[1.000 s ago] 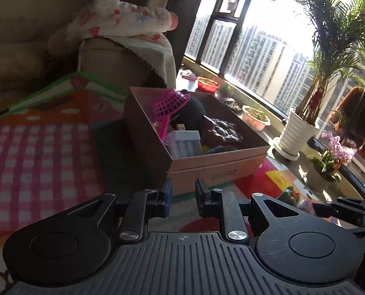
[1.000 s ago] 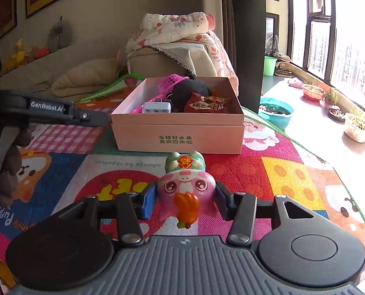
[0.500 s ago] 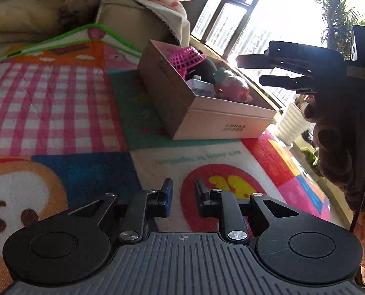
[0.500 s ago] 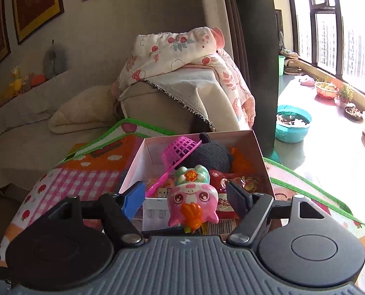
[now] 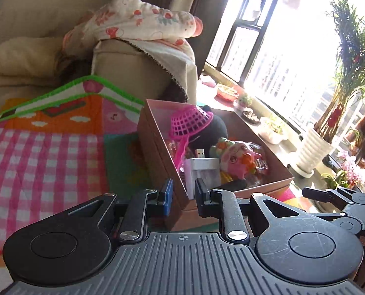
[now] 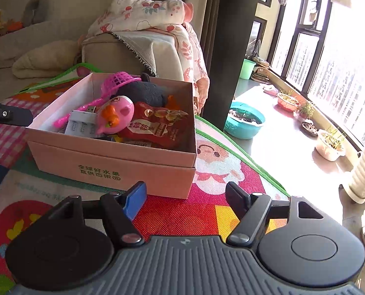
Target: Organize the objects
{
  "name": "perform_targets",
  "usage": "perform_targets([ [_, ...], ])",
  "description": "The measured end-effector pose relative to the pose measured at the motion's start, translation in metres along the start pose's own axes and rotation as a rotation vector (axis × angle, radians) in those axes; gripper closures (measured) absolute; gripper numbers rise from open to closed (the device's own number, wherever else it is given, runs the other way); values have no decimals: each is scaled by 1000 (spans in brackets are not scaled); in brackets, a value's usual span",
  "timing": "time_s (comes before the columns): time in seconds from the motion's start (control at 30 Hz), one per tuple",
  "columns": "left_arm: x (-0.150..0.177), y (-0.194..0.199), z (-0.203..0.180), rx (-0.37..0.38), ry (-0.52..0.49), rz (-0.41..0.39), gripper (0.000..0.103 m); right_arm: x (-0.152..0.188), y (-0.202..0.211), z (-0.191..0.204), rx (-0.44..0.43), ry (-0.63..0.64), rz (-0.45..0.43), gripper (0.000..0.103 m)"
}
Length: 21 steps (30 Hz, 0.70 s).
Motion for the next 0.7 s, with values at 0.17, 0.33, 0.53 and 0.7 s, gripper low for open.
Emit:
perform_targets([
  [0.17,-2,-21,10,-99,4,40,46,-1,-22,5,-15,5,24,34],
  [0.33,-12,-23,50,-184,-1,19,15,-20,-42,38,-71,55,19,34],
  [0.53,-37,-37,126,-281,30,-69,1,-59,-80,99,-142,94,17,34],
  [0.7,-46,-45,150,-262,37,-73,0,-72,-95,121,-133,86,13,34],
])
Point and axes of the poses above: each gripper's, at about its wrist camera, not at the fingertips, and y roughly against the way its jaws point, z to its left, x to its underside, the point moved 1 cm from there along -y, roughly the way its jaws point, and after that the axes turned 5 degrees about -z, right-handed, at the moved point
